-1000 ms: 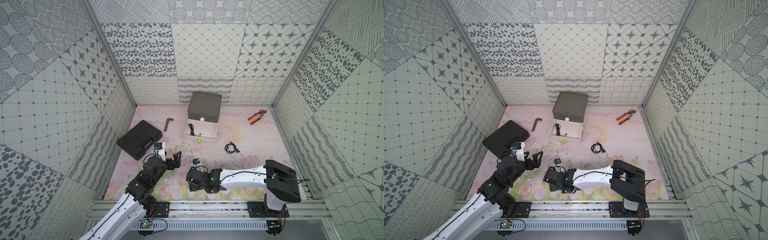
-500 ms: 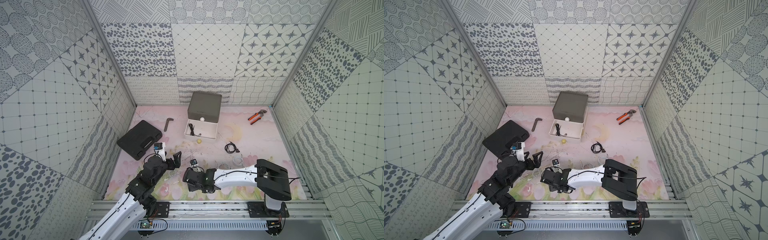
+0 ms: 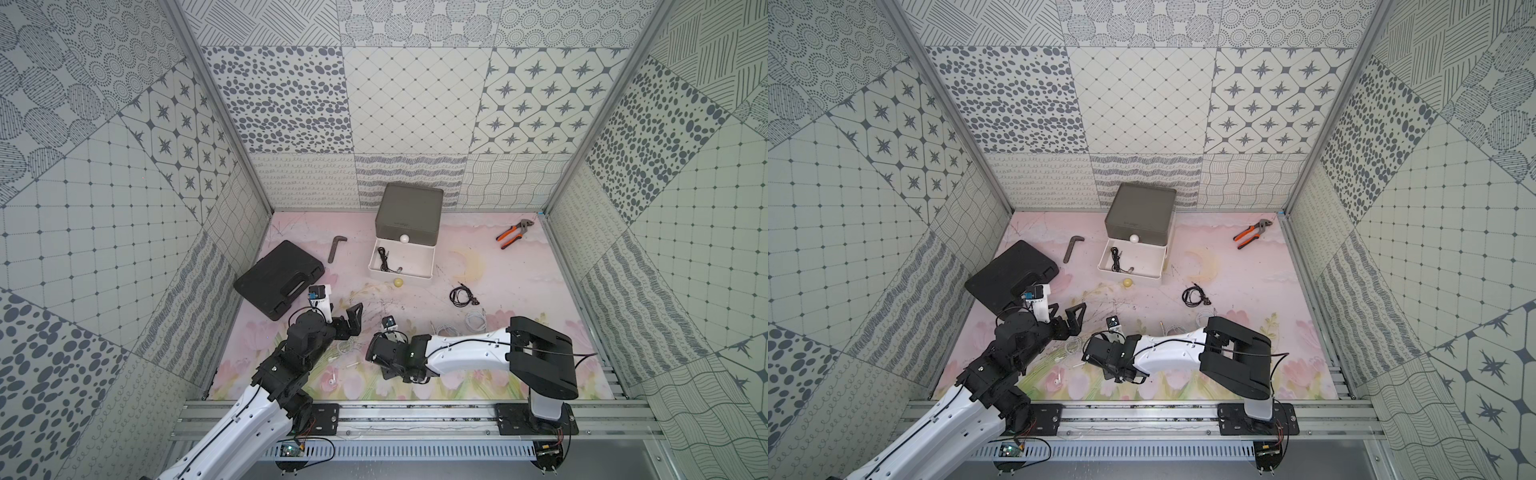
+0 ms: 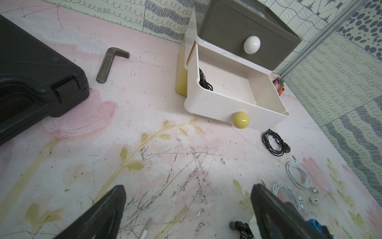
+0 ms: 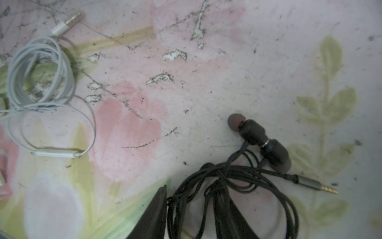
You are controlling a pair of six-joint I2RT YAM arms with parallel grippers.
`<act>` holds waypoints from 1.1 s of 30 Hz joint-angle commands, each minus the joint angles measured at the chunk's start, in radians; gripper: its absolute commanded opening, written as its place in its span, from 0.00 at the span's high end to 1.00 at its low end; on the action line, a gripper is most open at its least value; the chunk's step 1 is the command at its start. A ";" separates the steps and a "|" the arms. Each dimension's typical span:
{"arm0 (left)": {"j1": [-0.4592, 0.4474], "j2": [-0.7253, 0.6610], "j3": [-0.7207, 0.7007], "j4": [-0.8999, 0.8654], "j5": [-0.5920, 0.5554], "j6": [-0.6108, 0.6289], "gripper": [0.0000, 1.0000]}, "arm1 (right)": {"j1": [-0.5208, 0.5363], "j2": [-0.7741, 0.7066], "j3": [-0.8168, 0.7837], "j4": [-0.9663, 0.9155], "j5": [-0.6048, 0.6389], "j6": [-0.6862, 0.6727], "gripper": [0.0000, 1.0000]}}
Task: Place the wired earphones into the drawer by color
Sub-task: Pick up the wired earphones from the center of the board.
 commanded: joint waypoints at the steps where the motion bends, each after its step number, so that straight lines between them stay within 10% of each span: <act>1: 0.004 0.000 -0.001 -0.003 -0.025 0.025 0.01 | -0.008 0.027 0.004 -0.011 0.008 -0.006 0.68; 15: 0.004 0.001 -0.002 -0.001 -0.025 0.023 0.01 | -0.025 0.003 -0.028 -0.011 -0.023 -0.005 0.92; 33: 0.004 0.001 -0.003 -0.002 -0.023 0.022 0.01 | -0.056 -0.188 -0.080 -0.011 -0.047 -0.050 0.96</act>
